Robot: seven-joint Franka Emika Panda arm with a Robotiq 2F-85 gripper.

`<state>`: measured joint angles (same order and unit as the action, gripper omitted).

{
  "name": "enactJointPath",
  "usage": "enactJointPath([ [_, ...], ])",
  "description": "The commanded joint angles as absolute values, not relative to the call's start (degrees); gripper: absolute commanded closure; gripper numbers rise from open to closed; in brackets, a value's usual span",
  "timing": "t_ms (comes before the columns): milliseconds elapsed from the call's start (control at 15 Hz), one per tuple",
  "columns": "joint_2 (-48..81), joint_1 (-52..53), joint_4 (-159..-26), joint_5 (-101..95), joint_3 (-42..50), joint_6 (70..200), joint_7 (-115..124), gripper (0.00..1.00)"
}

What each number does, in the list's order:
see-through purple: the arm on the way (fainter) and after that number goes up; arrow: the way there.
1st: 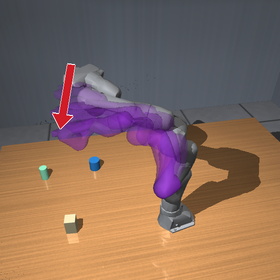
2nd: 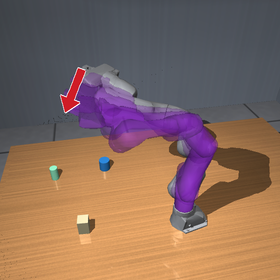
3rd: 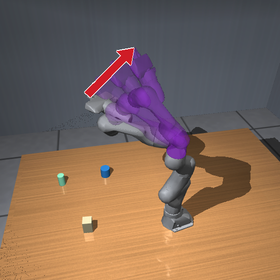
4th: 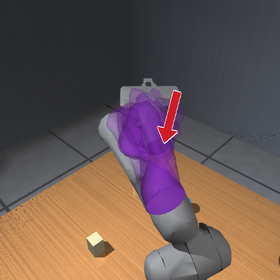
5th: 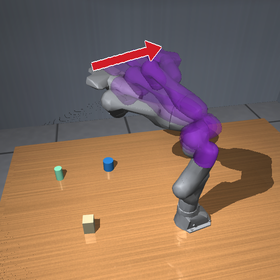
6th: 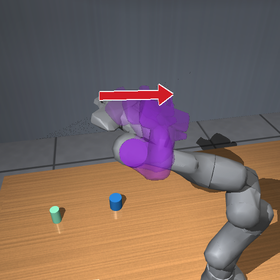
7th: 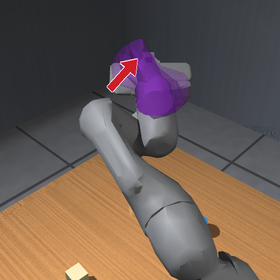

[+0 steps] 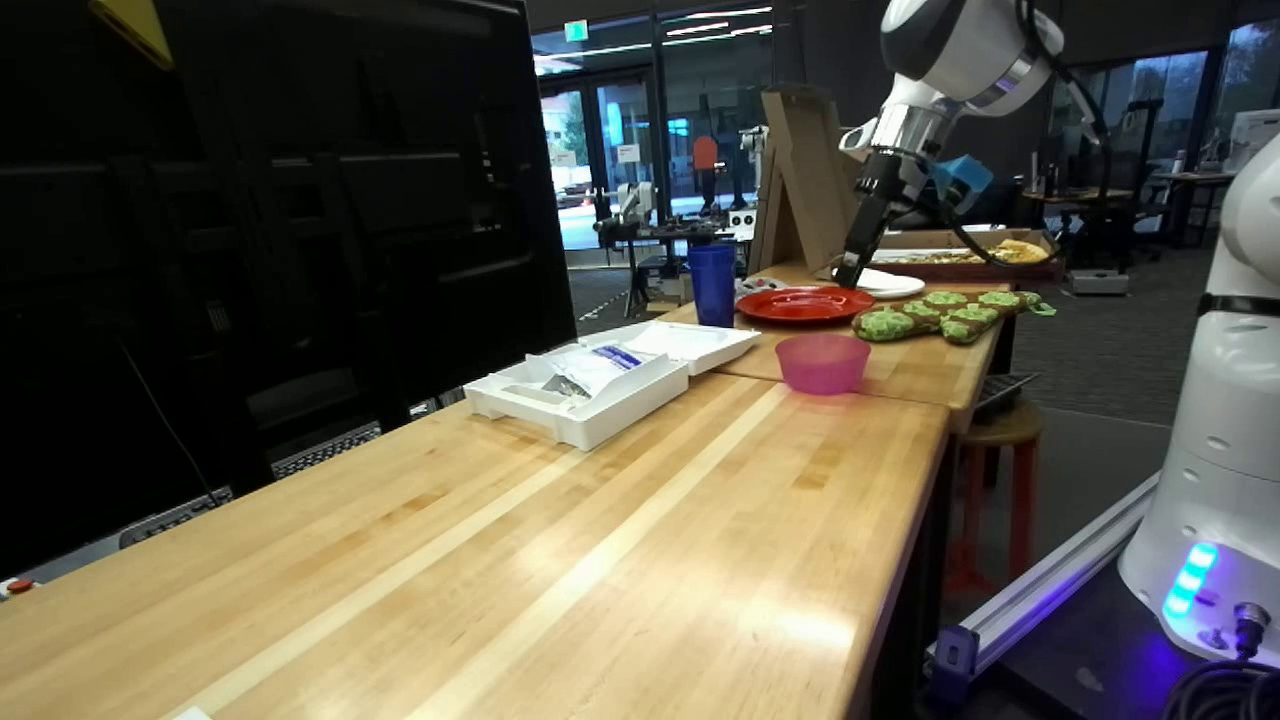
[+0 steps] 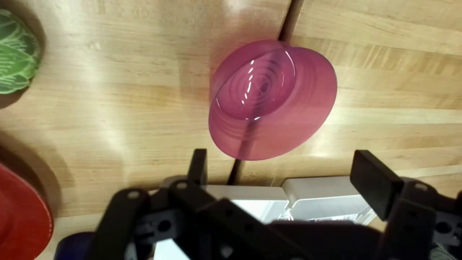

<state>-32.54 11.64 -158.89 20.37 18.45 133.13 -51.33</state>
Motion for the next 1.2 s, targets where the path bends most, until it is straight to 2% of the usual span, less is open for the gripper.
enactJointPath([
  [0, -28.2, 13.2, -158.8, 25.1, 17.9, 137.3, -54.9, 0.0],
  [600, -22.0, 13.0, -158.6, 36.7, 16.9, 137.2, -66.1, 0.0],
  [1133, -20.7, 9.9, -157.8, 37.7, 14.2, 135.9, -68.8, 0.0],
])
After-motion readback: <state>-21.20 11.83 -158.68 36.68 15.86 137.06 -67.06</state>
